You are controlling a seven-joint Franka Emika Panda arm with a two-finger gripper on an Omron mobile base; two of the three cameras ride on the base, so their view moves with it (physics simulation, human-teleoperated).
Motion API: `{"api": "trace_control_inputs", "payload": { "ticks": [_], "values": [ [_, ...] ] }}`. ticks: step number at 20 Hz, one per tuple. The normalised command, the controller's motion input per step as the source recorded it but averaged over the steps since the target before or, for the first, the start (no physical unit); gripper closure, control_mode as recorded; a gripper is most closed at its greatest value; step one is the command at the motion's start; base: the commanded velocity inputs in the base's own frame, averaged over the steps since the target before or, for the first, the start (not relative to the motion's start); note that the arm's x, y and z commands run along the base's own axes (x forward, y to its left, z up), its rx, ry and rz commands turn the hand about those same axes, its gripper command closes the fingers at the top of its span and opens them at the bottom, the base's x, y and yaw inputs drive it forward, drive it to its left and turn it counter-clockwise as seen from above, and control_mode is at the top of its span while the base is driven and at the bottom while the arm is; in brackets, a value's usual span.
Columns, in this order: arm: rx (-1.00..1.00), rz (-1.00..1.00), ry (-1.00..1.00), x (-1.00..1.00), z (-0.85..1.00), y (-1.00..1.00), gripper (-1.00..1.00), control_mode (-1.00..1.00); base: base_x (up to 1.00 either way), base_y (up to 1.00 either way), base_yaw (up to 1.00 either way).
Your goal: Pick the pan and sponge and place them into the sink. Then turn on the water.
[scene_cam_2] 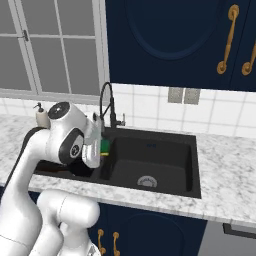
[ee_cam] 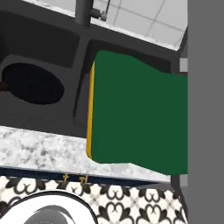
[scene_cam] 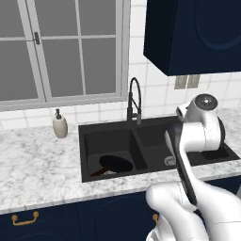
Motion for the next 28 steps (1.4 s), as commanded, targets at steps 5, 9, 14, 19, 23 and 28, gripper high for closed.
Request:
{"api": "trace_control_inputs", "payload": {
  "ticks": [5,9,14,19,23,28],
  "values": [
    [-0.09,0.05,0.02,0.08,0.0,1.0,1.0,-1.0,0.0,0.0,0.0],
    [0.0,0.09,0.09,0.21,0.0,1.0,1.0,-1.0,0.0,0.0,0.0],
    [0.0,0.15,0.18,0.34,0.0,0.92,1.0,-1.0,0.0,0.0,0.0],
    [0.0,0.02,0.21,0.87,-0.16,0.29,1.0,-1.0,0.0,0.0,0.0],
    [-0.01,-0.05,0.16,1.0,-0.61,0.25,1.0,-1.0,0.0,0.0,0.0],
    [-0.04,-0.03,0.08,0.65,-0.72,0.3,1.0,-1.0,0.0,0.0,0.0]
  ]
}}
